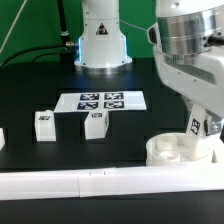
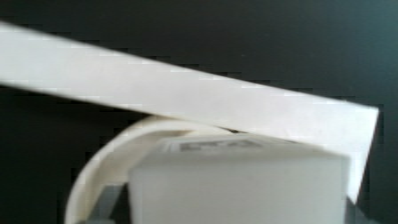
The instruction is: Assemble stool
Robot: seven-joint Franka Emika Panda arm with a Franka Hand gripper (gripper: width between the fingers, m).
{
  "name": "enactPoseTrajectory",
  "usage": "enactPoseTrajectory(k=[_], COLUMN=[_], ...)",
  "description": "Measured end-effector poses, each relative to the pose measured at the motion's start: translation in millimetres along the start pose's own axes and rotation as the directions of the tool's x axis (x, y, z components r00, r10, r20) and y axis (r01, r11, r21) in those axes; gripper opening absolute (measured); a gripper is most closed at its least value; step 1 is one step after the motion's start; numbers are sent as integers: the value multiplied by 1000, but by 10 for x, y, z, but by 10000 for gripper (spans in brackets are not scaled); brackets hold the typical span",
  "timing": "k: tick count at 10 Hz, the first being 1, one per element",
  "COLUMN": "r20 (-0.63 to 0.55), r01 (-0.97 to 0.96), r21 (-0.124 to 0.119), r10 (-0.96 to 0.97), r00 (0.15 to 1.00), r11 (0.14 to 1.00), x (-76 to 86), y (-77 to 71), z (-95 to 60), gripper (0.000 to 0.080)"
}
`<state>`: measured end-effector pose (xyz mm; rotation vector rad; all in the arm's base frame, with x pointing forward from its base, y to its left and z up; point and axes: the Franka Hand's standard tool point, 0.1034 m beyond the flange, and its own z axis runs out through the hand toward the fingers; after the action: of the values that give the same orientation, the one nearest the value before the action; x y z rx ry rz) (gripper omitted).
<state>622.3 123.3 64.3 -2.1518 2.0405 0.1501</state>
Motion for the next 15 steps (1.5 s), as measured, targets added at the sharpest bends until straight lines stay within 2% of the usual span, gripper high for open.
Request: enactPoseTrajectory(k=[1, 2, 3, 4, 5, 6, 7, 8, 9, 10, 13, 14, 15], r20=[31, 54, 58, 58, 55, 53, 58, 60, 62, 62, 49, 40, 18], r01=[-213, -313, -330, -310, -271, -222, -108, 32, 193, 280, 420, 533, 706], r21=[49, 69, 63, 64, 66, 56, 45, 54, 36, 35, 42, 43, 31], r10=[212, 309, 327, 307, 268, 220, 105, -35, -195, -282, -422, -535, -707], r00=[977, 949, 943, 950, 962, 974, 993, 998, 979, 957, 905, 844, 707], r11=[976, 947, 942, 948, 960, 973, 993, 998, 981, 959, 906, 845, 707], x=[-18, -19, -37, -44, -43, -62, -106, -128, -181, -211, -181, -177, -170], y=[-36, -44, -35, -34, -33, -23, -20, -47, -28, -38, -32, -29, -27], z=[13, 21, 27, 30, 32, 14, -84, -217, -325, -373, -317, -312, -308], gripper=[334, 334, 334, 428, 590, 631, 631, 646, 646, 649, 649, 649, 649])
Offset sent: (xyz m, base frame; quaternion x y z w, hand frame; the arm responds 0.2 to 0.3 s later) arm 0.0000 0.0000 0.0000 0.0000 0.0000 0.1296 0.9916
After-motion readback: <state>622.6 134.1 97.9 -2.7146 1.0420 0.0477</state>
